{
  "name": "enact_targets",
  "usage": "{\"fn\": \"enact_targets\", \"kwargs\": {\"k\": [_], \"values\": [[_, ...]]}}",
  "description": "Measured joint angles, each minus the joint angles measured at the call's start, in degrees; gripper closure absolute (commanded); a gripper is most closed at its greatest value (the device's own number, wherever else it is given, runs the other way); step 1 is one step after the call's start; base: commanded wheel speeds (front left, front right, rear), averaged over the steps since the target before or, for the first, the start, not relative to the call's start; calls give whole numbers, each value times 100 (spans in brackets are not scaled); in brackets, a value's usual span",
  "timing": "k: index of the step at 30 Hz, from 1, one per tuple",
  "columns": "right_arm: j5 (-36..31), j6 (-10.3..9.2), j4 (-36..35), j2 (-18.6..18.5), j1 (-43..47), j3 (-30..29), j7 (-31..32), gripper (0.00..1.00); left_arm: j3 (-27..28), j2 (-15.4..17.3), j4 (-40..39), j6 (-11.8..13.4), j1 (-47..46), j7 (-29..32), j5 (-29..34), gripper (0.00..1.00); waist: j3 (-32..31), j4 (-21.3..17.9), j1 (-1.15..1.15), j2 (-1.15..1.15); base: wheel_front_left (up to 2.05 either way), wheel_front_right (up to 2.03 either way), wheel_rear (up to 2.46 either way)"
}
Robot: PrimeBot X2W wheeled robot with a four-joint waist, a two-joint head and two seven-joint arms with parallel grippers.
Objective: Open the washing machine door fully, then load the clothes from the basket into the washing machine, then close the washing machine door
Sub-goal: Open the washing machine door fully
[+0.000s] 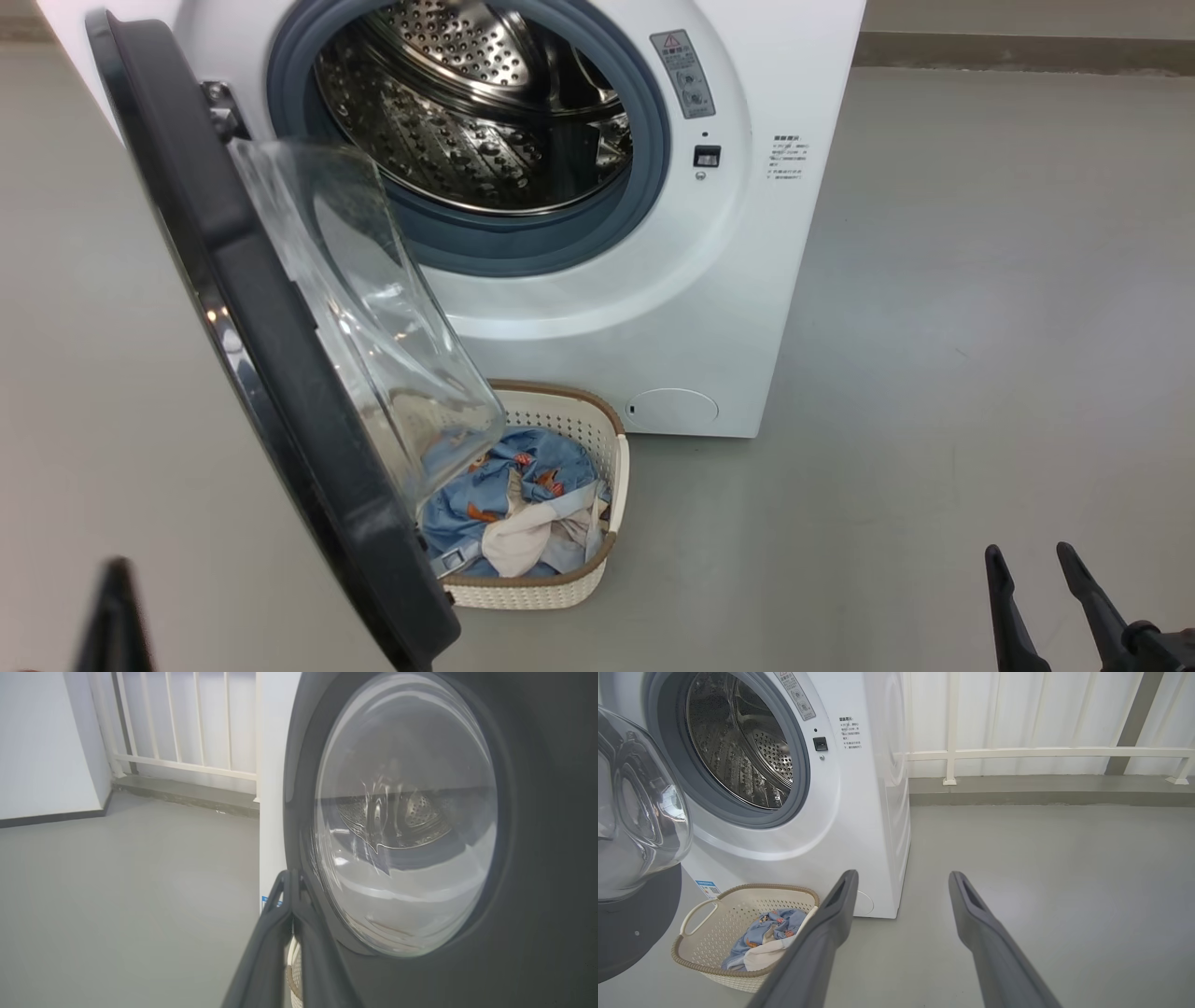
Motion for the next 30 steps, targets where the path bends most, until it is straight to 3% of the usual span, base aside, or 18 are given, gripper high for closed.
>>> {"fn": "enact_targets", "kwargs": {"k": [5, 9, 14, 18, 23, 30], "values": [[-2, 0, 1, 3, 1, -15, 0, 0, 337, 0, -1021, 343, -254, 0, 18, 100, -8, 35, 0, 0, 0, 0, 0], [-5, 0, 1, 4, 2, -33, 0, 0, 219, 0, -1681, 431, -352, -4, 69, 100, -28, 69, 0, 0, 0, 0, 0], [-5, 0, 10, 21, 3, -48, 0, 0, -614, 1, -2641, 483, -382, 3, 298, 100, -79, 150, 0, 0, 0, 0, 0], [-5, 0, 25, 44, 20, -40, 0, 0, -1608, 11, -3233, 552, -684, 434, 189, 100, -124, 256, 0, 0, 0, 0, 0], [-5, 0, 38, 62, 26, 7, 0, 0, -3012, 30, -3228, 799, -843, 1004, -542, 100, -140, 370, 0, 0, 0, 0, 0], [-5, 0, 59, 65, 16, 44, 0, 0, -4077, 66, -1872, 1114, -849, 1337, -1248, 100, -109, 425, 0, 0, 0, 0, 0]]}}
